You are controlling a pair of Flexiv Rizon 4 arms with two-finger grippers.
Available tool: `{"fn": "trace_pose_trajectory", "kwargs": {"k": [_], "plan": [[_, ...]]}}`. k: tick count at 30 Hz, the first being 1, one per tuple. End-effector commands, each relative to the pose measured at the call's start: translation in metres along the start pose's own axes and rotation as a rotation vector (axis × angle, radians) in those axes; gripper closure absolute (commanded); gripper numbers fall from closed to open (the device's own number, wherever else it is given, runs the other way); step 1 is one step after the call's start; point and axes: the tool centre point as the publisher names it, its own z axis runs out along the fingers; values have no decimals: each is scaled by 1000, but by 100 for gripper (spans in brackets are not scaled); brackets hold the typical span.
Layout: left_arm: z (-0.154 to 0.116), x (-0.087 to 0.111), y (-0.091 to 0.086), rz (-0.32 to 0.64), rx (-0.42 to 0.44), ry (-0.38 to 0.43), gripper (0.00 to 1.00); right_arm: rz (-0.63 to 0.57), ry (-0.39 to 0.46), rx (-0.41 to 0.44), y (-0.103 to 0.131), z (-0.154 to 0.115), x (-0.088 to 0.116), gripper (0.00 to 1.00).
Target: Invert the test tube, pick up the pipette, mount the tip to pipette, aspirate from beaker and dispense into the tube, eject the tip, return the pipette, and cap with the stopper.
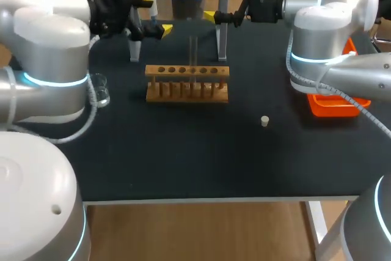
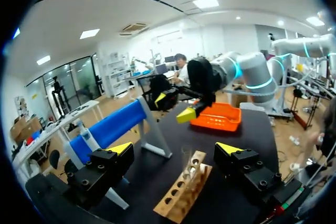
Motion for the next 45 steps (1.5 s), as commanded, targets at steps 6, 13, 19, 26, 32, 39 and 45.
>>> {"fn": "trace_pose_trajectory", "kwargs": {"k": [6, 13, 19, 26, 32, 39, 45], "plan": [[20, 5, 21, 11, -29, 248, 0, 0, 1, 1, 0, 0, 0, 0], [44, 10, 30, 32, -49, 320, 0, 0, 1, 1, 0, 0, 0, 0], [59, 9, 34, 44, -52, 343, 0, 0, 1, 1, 0, 0, 0, 0], [74, 13, 38, 54, -58, 359, 0, 0, 1, 1, 0, 0, 0, 0], [86, 19, 44, 48, -75, 366, 0, 0, 1, 1, 0, 0, 0, 0], [97, 20, 50, 51, -89, 368, 0, 0, 1, 1, 0, 0, 0, 0], [107, 22, 54, 60, -97, 389, 0, 0, 1, 1, 0, 0, 0, 0]]}}
